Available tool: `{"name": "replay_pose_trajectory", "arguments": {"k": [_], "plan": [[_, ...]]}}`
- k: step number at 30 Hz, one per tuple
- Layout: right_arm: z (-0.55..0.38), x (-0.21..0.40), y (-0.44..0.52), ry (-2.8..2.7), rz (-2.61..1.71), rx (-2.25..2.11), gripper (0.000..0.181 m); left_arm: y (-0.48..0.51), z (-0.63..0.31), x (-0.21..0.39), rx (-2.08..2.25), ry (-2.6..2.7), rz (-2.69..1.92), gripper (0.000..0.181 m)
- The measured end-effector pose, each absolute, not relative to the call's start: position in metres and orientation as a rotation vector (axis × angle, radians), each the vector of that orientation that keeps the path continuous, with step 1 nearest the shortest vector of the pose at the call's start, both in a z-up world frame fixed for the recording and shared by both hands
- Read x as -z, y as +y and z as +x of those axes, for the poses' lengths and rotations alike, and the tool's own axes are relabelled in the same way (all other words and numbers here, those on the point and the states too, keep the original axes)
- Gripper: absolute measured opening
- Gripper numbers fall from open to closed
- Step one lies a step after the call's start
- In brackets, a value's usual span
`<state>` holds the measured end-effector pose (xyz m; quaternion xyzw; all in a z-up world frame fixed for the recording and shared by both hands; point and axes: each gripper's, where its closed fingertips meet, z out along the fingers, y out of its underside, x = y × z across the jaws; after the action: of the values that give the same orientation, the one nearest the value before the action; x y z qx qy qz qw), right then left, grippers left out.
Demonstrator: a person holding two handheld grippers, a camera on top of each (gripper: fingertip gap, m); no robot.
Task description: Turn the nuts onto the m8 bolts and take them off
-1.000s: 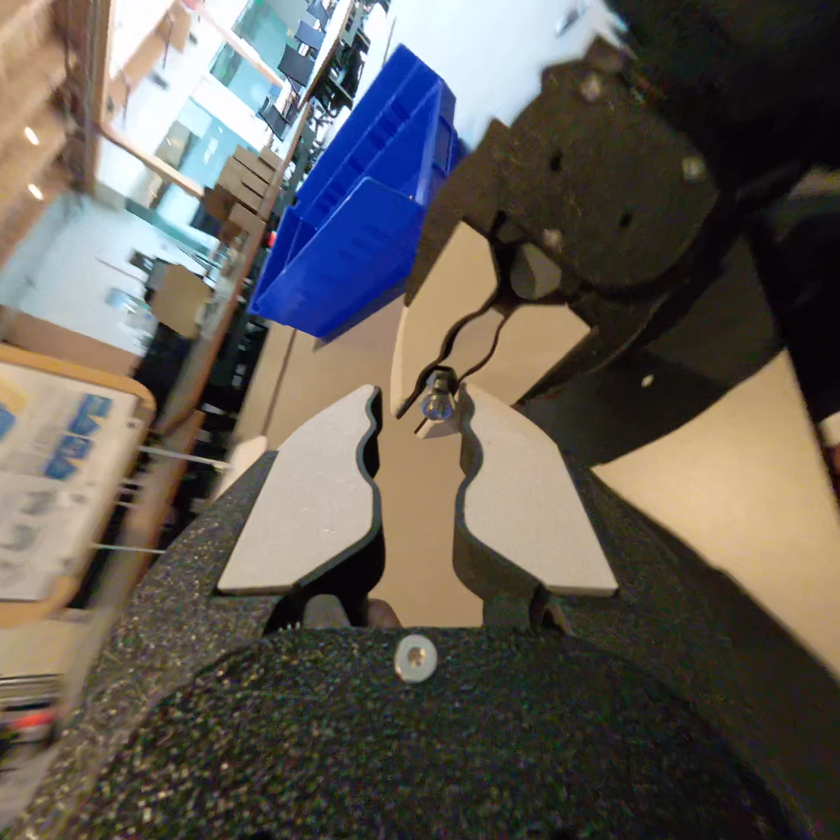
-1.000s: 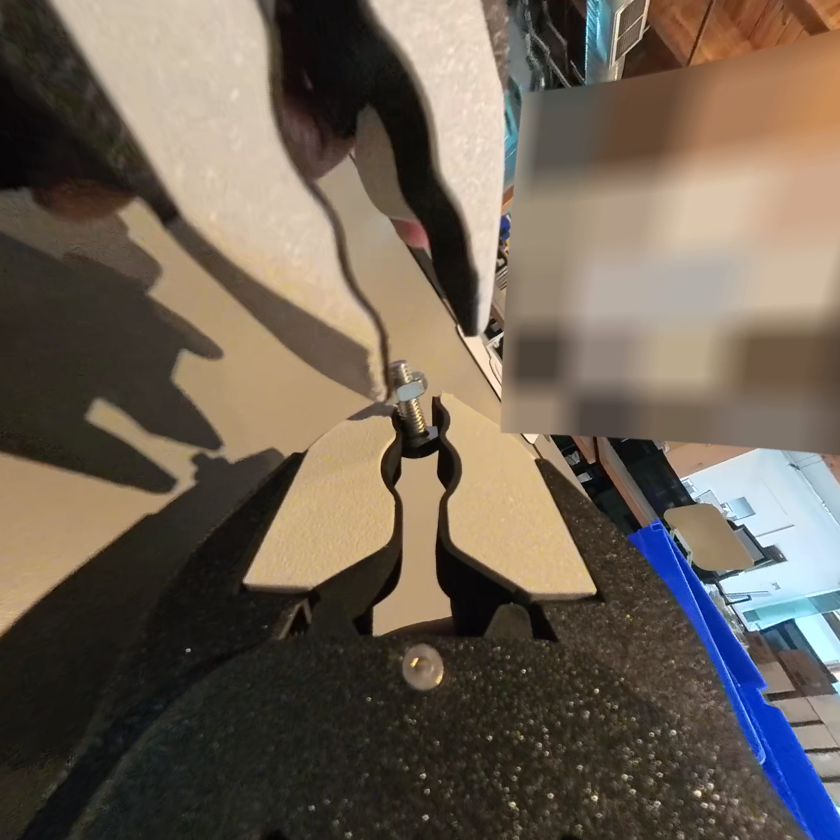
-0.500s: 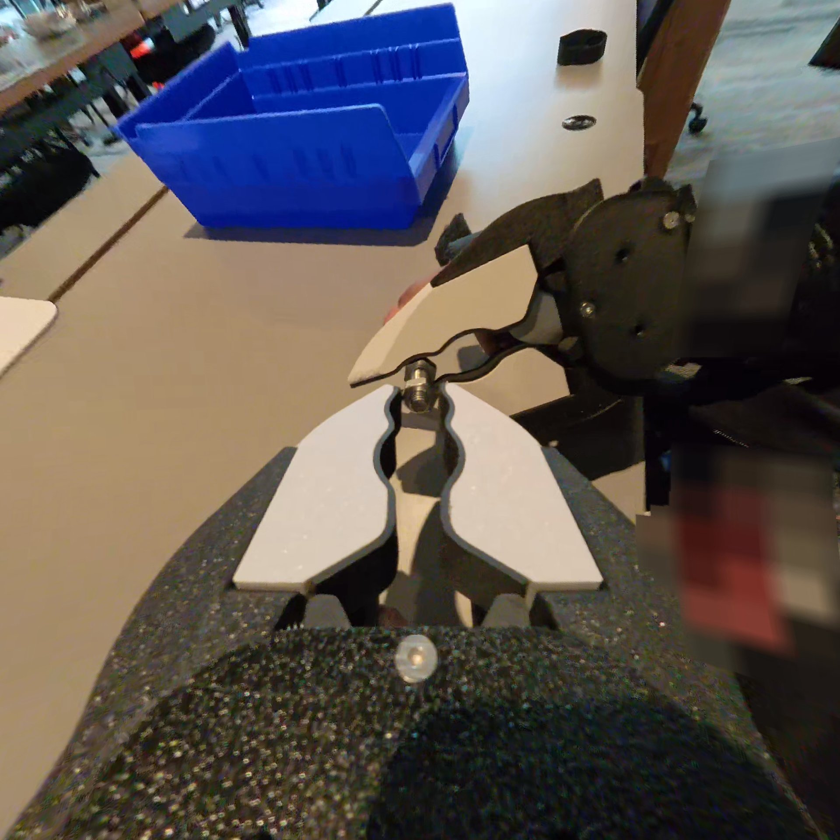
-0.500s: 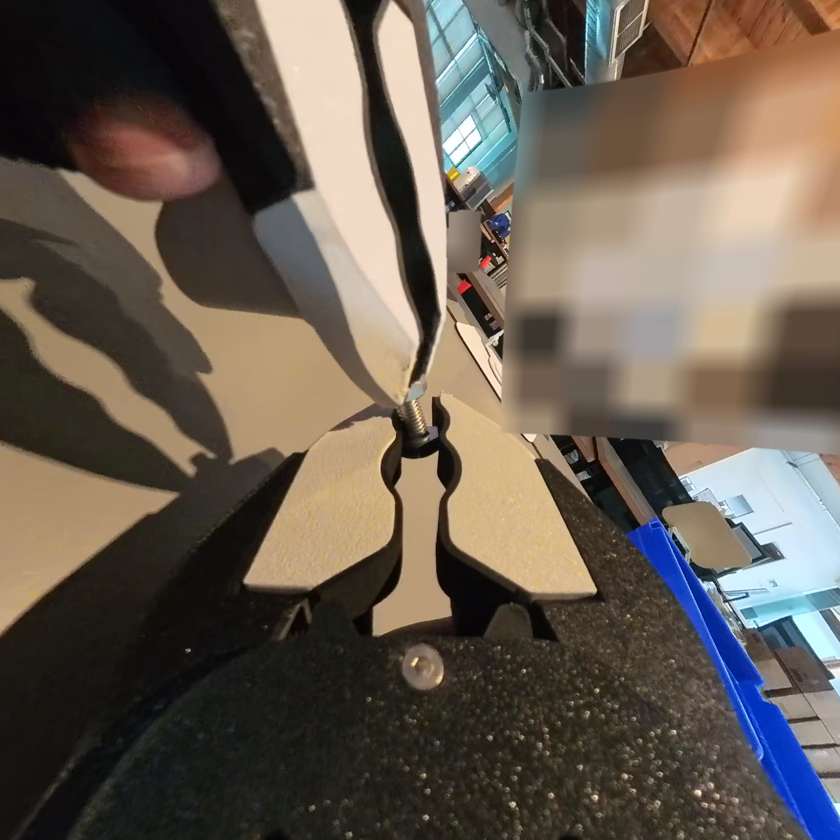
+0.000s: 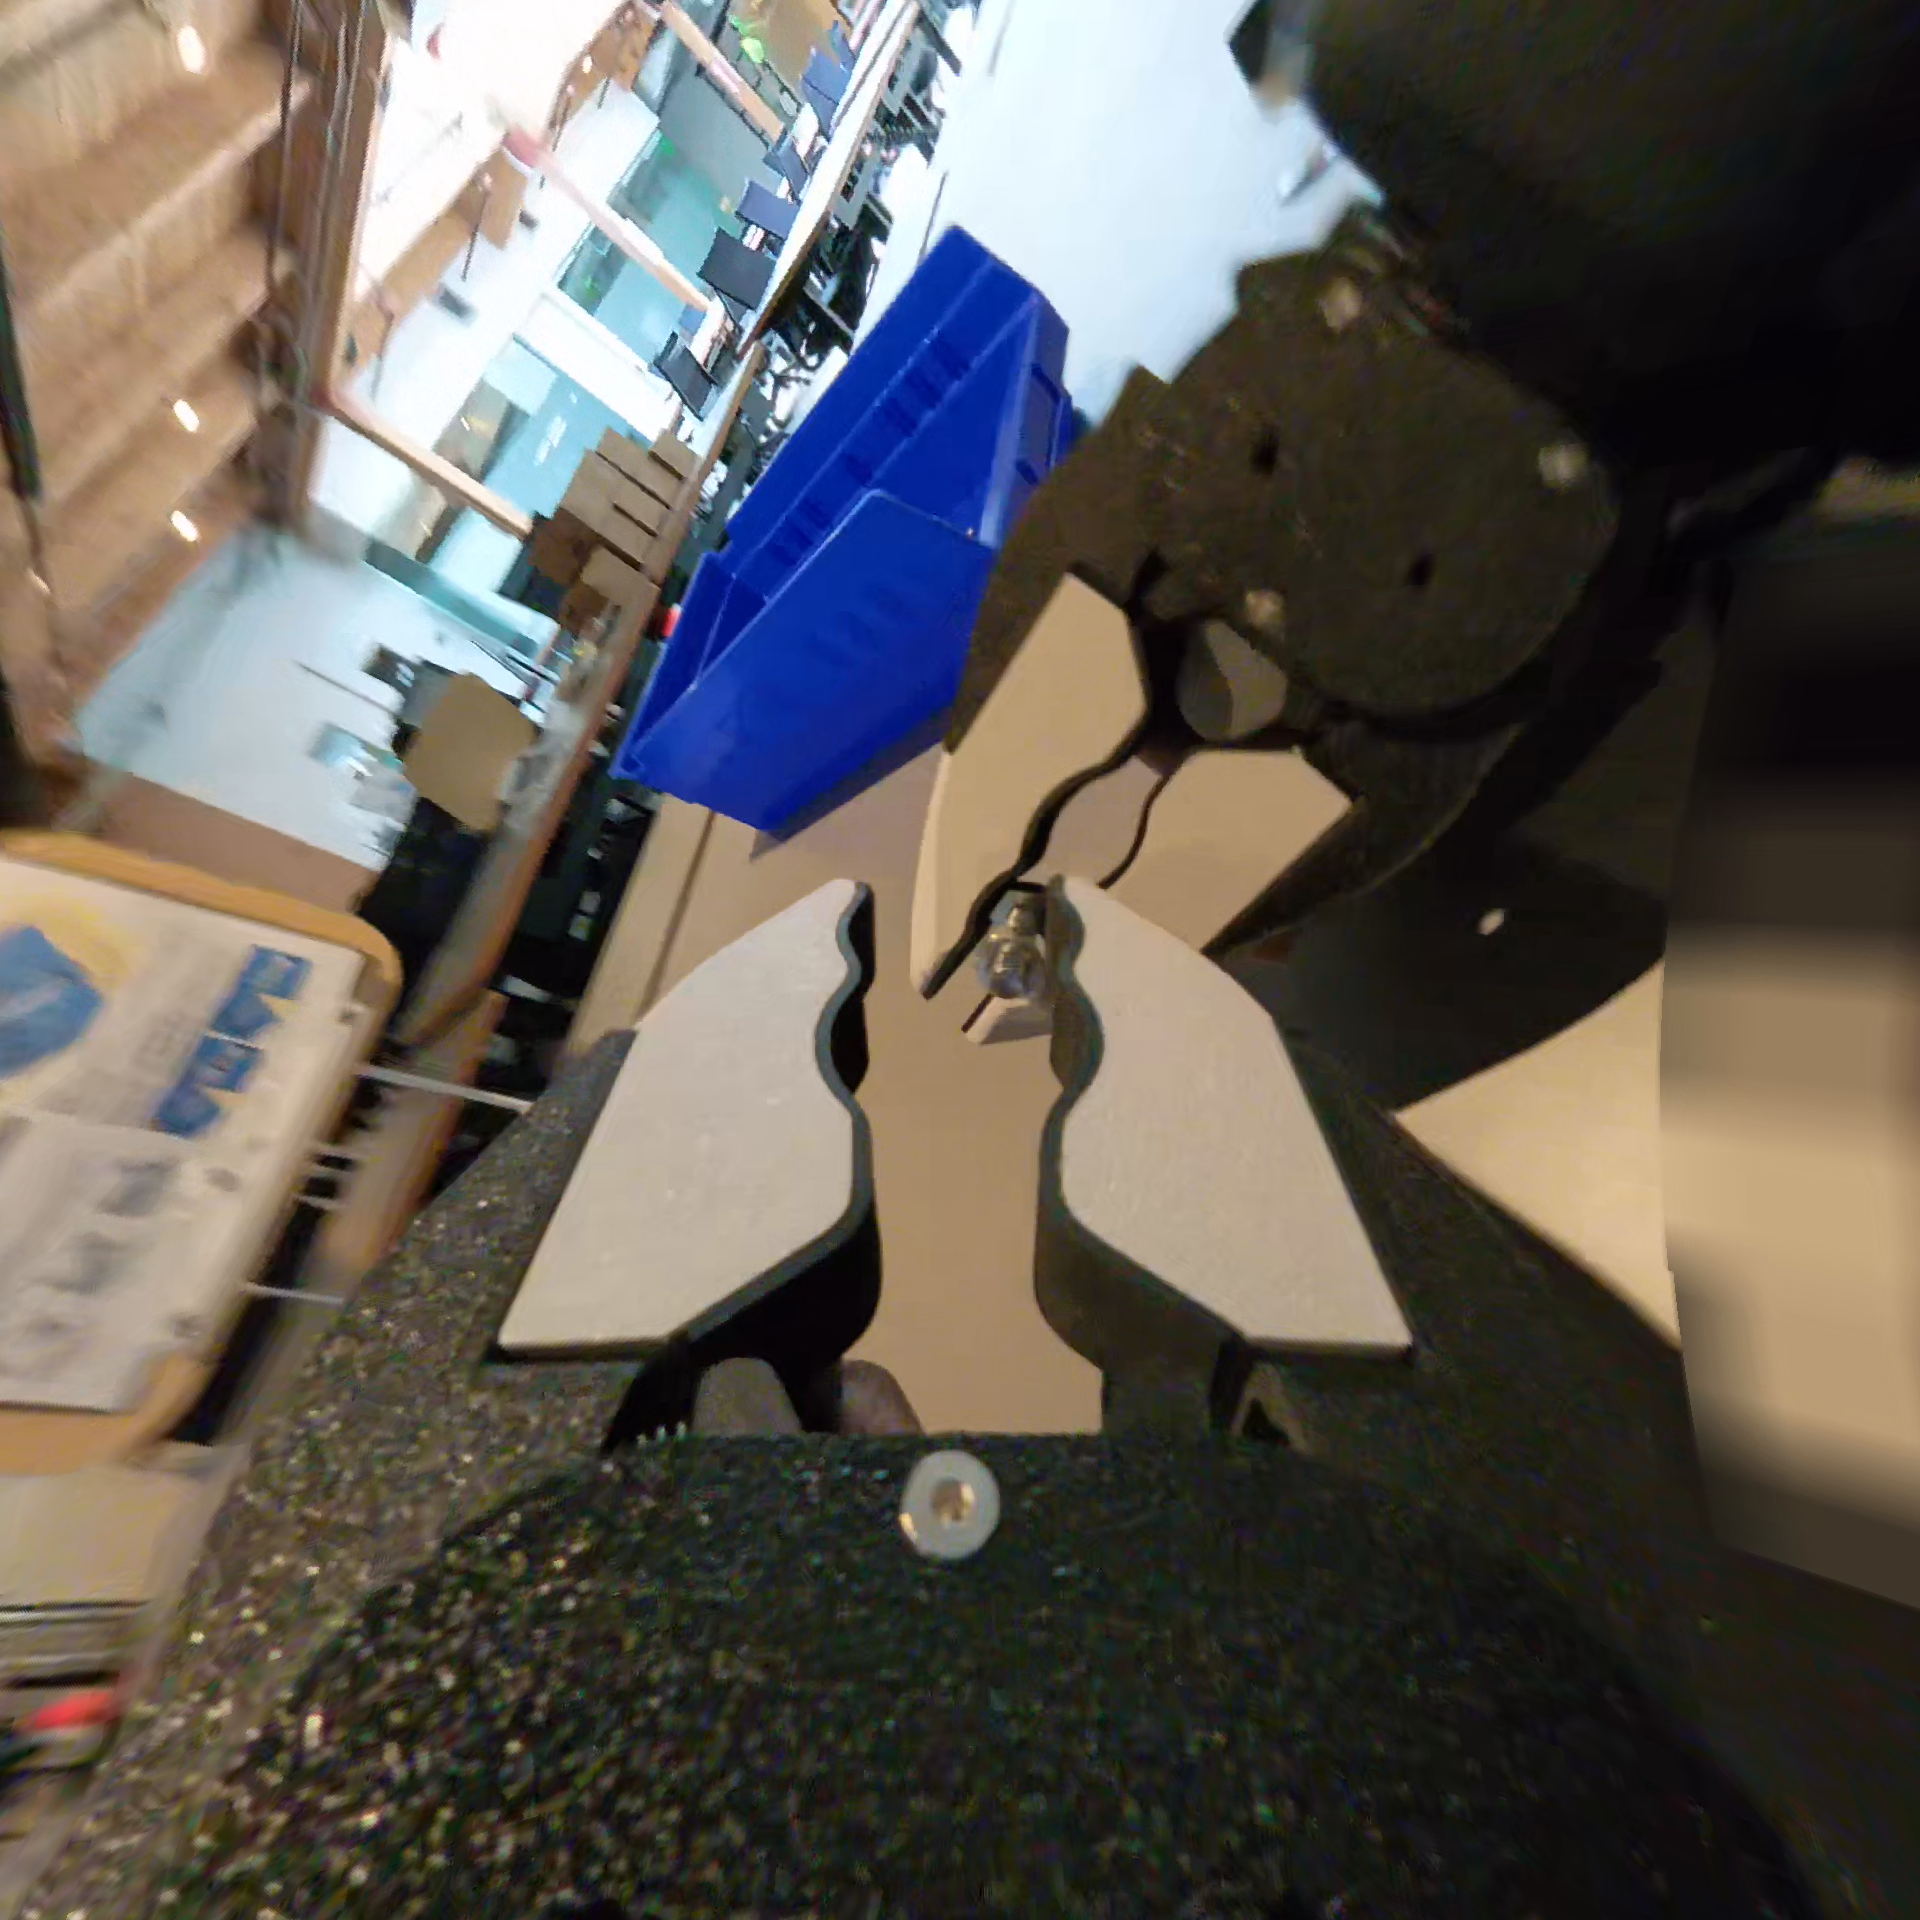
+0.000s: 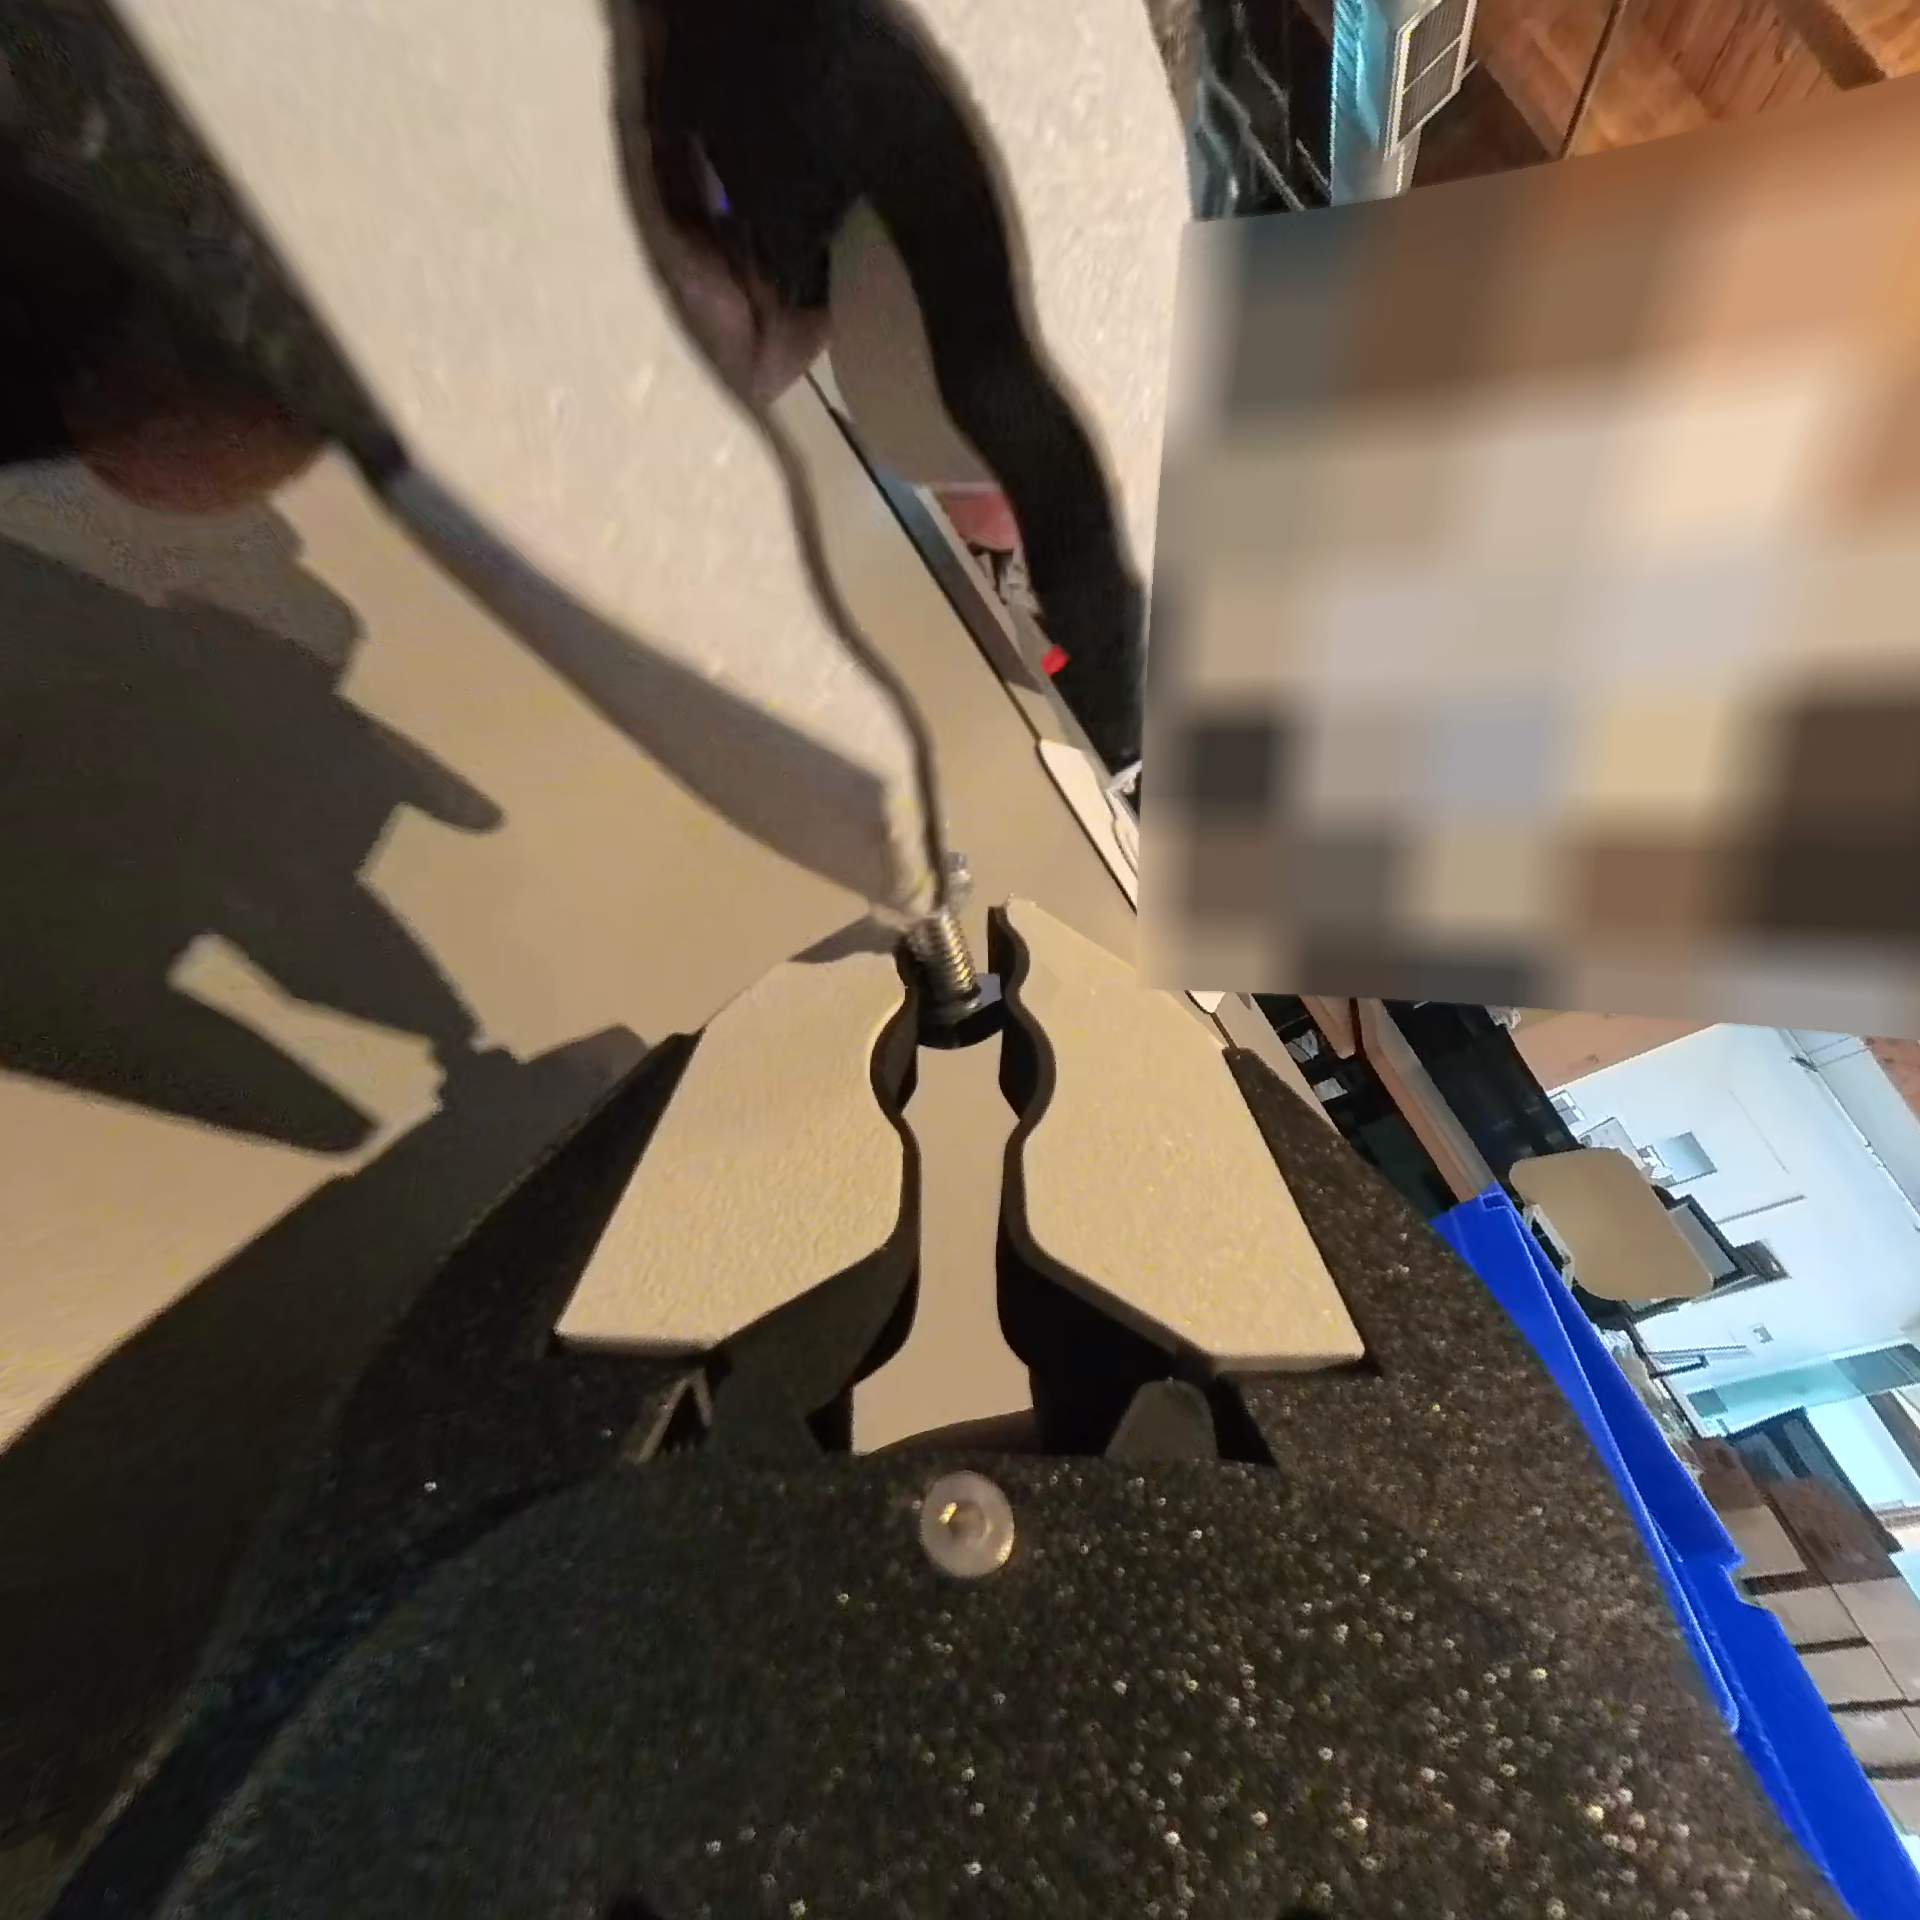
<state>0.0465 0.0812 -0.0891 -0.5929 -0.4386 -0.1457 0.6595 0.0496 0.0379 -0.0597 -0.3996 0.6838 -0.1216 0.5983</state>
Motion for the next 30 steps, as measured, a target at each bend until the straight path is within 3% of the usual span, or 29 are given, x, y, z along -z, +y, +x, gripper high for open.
{"name": "replay_pose_trajectory", "arguments": {"k": [8, 16, 23, 30], "plan": [[0.048, 0.088, 0.082, -0.983, -1.340, 0.330, 0.010, 0.043, 0.044, 0.060, 0.773, 1.394, -1.448, 0.028], [0.047, 0.088, 0.082, -0.986, -1.341, 0.330, 0.010, 0.039, 0.047, 0.070, 0.801, 1.400, -1.545, 0.023], [0.049, 0.088, 0.084, -0.979, -1.347, 0.332, 0.010, 0.042, 0.051, 0.080, 0.632, 1.464, -1.483, 0.014], [0.049, 0.089, 0.085, -0.983, -1.351, 0.341, 0.010, 0.045, 0.051, 0.081, 0.021, 1.695, -0.854, 0.015]]}}
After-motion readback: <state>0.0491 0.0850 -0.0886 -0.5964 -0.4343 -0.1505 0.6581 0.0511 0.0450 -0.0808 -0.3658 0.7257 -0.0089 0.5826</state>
